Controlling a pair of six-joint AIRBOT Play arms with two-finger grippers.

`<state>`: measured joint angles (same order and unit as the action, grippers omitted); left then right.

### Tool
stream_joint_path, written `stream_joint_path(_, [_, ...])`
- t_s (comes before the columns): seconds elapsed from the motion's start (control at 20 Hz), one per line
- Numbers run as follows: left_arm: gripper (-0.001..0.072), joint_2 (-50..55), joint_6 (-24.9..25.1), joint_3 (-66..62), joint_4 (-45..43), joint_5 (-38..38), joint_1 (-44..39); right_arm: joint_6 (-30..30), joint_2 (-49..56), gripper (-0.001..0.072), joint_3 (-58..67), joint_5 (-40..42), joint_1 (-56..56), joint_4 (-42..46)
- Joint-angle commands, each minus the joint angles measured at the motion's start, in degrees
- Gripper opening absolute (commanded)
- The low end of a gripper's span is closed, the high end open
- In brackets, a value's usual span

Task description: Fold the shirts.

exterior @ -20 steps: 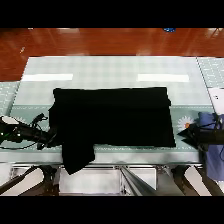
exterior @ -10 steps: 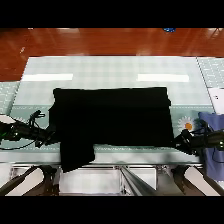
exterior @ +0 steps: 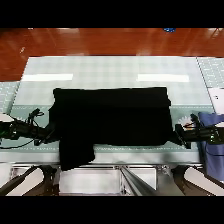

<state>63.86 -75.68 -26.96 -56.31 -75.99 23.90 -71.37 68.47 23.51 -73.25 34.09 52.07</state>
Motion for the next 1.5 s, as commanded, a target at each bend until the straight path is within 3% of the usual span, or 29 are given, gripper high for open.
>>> stream_joint_path(0.0, [0.002, 0.0, 0.0, -4.2, 0.0, -1.2, 0.0, 2.4, 0.6, 0.0025, 3.9, -4.0, -0.7, -2.6])
stream_joint_path(0.15, [0.002, 0.0, 0.0, -9.9, 1.7, -2.3, 0.0, 2.1, 0.6, 0.0025, 10.3, -7.1, -0.7, -5.5])
stream_joint_path(0.3, [0.0019, 1.0, 0.0, -15.4, 4.3, -1.3, 0.0, 2.0, 0.8, 0.0025, 16.3, -4.7, -0.7, -9.1])
stream_joint_path(0.55, [0.002, 8.3, 0.9, -23.6, 14.4, 7.2, -2.3, 4.2, 6.2, 0.0025, 25.6, -0.2, -5.3, -11.6])
stream_joint_path(0.85, [0.0019, 23.0, -0.3, -34.9, 14.3, 10.0, -7.4, 1.3, 14.4, 0.0025, 34.9, 14.8, -14.9, -13.1])
stream_joint_path(1.45, [0.002, 37.1, -1.5, -52.2, 14.3, 9.9, -9.9, 0.0, 22.4, 0.0025, 39.0, 18.5, -15.7, -13.8])
